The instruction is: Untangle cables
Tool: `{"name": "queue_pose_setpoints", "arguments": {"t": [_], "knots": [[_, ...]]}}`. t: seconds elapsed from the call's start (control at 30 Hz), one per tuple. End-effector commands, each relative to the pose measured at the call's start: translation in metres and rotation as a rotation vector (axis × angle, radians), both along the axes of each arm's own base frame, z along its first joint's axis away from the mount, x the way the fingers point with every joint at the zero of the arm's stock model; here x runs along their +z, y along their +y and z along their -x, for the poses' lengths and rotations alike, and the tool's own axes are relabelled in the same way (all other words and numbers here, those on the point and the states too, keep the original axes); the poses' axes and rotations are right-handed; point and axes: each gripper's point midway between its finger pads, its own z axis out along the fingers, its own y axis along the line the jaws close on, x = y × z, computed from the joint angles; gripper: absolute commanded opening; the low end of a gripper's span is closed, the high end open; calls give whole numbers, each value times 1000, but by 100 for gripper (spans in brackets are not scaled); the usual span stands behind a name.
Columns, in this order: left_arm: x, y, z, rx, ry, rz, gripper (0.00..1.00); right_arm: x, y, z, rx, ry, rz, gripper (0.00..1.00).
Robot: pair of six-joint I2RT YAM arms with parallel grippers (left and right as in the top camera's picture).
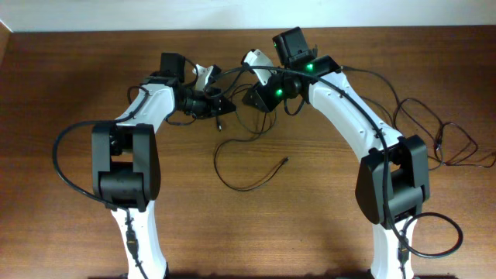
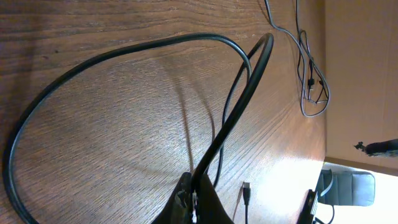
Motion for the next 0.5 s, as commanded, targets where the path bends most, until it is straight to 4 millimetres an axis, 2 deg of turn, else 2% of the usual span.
{"name": "queue_pose_setpoints", "arguments": {"t": [0.0, 0.03, 0.07, 0.13, 0.17, 0.3, 0.37, 0.47], "knots": [[-3, -2, 2, -15, -1, 12, 0, -4, 1, 3, 14, 6, 5, 47], [-3, -2, 2, -15, -1, 12, 0, -7, 1, 4, 55, -27, 26, 47], [-3, -2, 2, -15, -1, 12, 0, -16, -2, 1, 92, -70, 74, 51], [-3, -2, 2, -15, -2, 12, 0, -39, -19, -12, 85, -132, 219, 61], [-3, -2, 2, -15, -2, 12, 0, -57, -27, -18, 120, -164, 293, 67], [-3, -2, 1, -15, -5, 12, 0, -77, -26, -20, 227, -212, 330, 68], [-3, -2, 1, -15, -5, 12, 0, -84, -39, -26, 174, -204, 398, 68], [-3, -2, 1, -15, -5, 12, 0, -87, -62, -38, -47, -118, 420, 68]]}}
